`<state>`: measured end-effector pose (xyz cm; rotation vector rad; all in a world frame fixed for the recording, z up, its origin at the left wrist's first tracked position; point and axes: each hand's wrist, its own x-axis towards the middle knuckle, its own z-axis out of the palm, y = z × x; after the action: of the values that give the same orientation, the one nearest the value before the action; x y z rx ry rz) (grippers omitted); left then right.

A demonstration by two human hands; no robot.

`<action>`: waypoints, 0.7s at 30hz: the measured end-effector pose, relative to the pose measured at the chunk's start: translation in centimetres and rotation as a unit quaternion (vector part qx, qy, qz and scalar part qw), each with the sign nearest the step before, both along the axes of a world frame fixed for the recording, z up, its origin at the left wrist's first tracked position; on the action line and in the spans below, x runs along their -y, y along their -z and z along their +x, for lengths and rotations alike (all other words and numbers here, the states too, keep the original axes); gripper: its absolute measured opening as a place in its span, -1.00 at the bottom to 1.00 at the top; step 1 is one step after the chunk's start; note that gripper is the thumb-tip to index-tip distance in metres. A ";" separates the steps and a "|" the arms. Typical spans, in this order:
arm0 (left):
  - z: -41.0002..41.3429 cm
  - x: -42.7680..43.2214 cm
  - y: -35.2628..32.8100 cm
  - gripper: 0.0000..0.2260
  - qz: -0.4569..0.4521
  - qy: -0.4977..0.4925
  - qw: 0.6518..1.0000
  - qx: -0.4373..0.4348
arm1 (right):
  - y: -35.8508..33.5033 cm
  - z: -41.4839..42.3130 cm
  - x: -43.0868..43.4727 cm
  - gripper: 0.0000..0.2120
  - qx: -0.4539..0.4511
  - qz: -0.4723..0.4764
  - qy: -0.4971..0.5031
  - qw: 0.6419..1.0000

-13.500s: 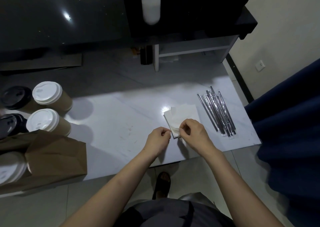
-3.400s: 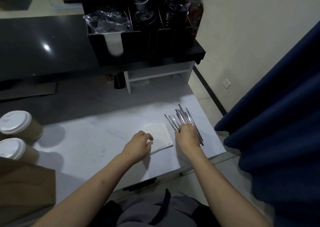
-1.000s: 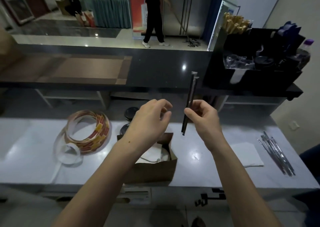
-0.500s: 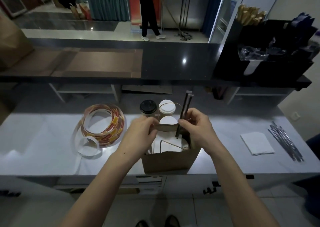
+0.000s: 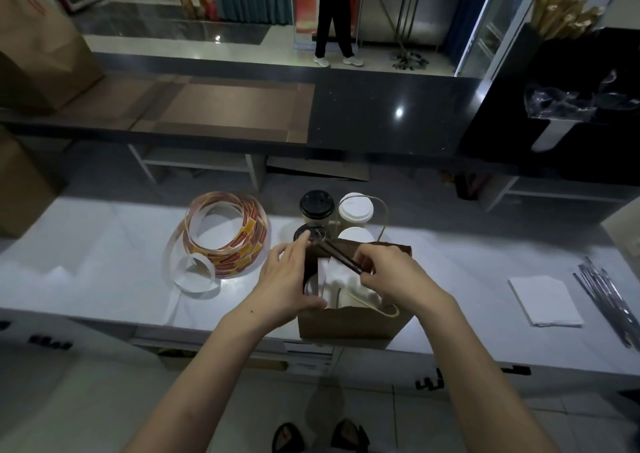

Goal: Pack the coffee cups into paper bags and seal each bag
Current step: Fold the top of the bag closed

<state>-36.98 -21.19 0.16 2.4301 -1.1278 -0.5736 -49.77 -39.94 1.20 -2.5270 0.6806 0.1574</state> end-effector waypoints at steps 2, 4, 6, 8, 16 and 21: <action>0.1 0.1 0.0 0.12 0.006 0.003 1.000 -0.001 | 0.1 0.2 0.1 -0.80 -0.022 -0.029 -0.012 0.999; 0.2 0.3 0.0 0.13 0.013 0.003 1.000 0.001 | 0.3 0.4 0.2 -0.80 -0.043 -0.055 -0.030 0.997; 0.3 0.4 0.1 0.14 0.020 0.005 1.000 0.004 | 0.7 0.4 0.2 -0.78 -0.058 -0.070 -0.043 0.995; 0.3 0.5 0.0 0.14 0.021 0.008 1.000 0.005 | 1.0 0.4 0.4 -0.75 -0.054 -0.075 -0.041 0.995; 0.1 0.7 0.1 0.14 0.023 0.013 1.000 -0.002 | 1.9 -0.6 0.9 -0.83 0.064 -0.120 -0.002 0.991; -0.2 0.6 -0.3 0.10 -0.001 0.021 1.000 -0.012 | 2.3 -1.0 0.7 -0.86 0.105 -0.107 0.030 0.988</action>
<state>-37.21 -21.79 0.48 2.3971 -1.1704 -0.6133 -50.78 -40.60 -1.05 -2.6708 0.7192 -0.2106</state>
